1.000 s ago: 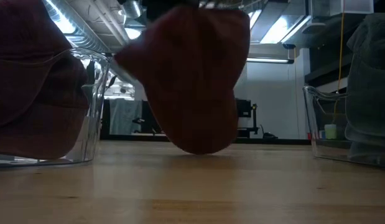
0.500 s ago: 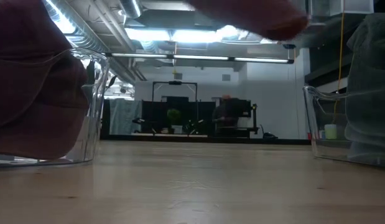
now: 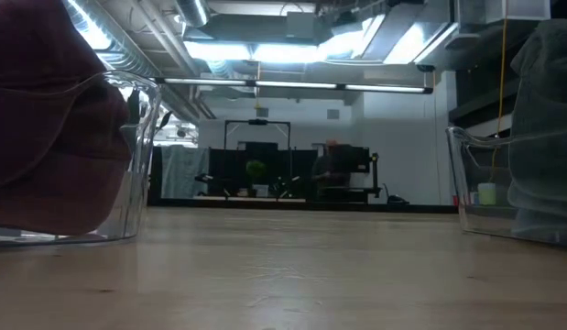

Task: Pick & Place hat
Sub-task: Put the red cap into the left transparent bin

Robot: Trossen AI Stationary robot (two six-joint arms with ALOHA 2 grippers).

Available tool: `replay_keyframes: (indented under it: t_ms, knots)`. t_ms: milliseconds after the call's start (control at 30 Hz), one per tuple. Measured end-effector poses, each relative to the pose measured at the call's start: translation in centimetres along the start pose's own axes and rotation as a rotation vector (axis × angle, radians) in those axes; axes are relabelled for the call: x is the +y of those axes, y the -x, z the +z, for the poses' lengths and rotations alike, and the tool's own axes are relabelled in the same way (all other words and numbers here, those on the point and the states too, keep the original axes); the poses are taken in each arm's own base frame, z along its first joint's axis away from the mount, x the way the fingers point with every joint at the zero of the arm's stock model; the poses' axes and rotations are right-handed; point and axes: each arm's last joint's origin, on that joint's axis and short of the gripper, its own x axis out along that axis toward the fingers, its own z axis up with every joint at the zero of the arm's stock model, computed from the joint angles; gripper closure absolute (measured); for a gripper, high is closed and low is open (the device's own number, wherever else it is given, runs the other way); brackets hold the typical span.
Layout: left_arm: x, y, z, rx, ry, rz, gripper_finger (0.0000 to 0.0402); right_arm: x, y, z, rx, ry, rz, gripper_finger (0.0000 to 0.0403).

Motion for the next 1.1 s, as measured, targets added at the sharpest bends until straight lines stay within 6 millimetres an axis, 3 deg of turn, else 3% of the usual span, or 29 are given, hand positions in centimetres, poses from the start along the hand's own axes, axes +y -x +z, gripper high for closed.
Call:
replay_keyframes:
  t_ms: [333,767,1100]
  knots:
    - [-2.0,-0.2,-2.2,0.159,0.119,-0.074,0.038,-0.1,-0.1,0.1,0.001,-0.005,-0.004,0.017]
    - [-1.7,2.0,-4.9,0.225,0.278,0.131,0.038,0.9,0.0,0.4,0.05,0.146,0.236,0.017]
    - [-1.1,2.3,-6.0,0.273,0.356,0.222,0.038,1.1,0.1,0.6,0.03,0.165,0.254,0.017]
